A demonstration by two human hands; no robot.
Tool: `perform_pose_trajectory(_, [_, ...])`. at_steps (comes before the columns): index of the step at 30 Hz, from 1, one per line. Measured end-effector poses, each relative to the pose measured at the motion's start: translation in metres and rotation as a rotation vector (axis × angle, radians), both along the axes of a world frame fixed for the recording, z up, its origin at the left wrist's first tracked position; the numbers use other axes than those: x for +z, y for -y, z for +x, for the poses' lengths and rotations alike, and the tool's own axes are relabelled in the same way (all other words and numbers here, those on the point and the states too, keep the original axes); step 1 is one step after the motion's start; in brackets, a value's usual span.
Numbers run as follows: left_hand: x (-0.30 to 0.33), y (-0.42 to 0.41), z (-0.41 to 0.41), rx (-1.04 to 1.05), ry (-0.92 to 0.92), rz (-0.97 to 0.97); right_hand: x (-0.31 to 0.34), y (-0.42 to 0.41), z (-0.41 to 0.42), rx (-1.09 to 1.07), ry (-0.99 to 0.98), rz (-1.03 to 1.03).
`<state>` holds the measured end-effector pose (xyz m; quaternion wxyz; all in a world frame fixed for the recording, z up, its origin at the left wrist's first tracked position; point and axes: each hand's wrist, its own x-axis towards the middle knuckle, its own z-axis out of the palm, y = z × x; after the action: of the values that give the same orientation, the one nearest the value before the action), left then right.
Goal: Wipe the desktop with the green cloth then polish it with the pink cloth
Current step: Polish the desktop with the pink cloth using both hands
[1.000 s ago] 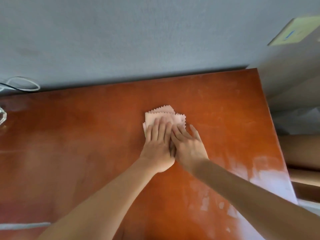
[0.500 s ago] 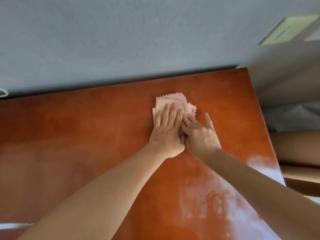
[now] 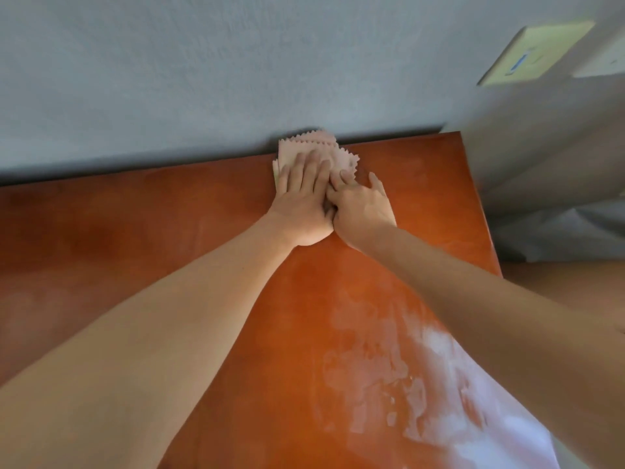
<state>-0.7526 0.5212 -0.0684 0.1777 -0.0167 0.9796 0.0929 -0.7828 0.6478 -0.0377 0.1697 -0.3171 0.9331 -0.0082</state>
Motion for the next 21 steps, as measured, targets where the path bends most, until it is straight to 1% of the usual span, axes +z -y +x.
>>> perform_pose_trajectory(4, [0.002, -0.026, 0.064, 0.020, 0.008, 0.012, 0.001, -0.029, 0.055, 0.046, 0.035, -0.059])
perform_pose_trajectory(8, [0.008, -0.063, 0.139, 0.044, 0.079, 0.032, 0.008, -0.066, 0.128, 0.110, 0.046, -0.029])
perform_pose_trajectory(11, [0.009, -0.086, 0.182, 0.062, 0.126, 0.024, 0.011, -0.087, 0.163, 0.133, 0.078, -0.030])
perform_pose_trajectory(16, [0.006, -0.088, 0.184, 0.061, 0.114, 0.004, 0.003, -0.090, 0.154, 0.231, 0.027, -0.024])
perform_pose_trajectory(19, [0.004, -0.082, 0.169, 0.088, 0.088, -0.006, 0.000, -0.085, 0.137, 0.249, 0.099, -0.036])
perform_pose_trajectory(21, [0.002, -0.074, 0.152, 0.103, 0.081, -0.023, -0.001, -0.076, 0.121, 0.229, 0.100, -0.053])
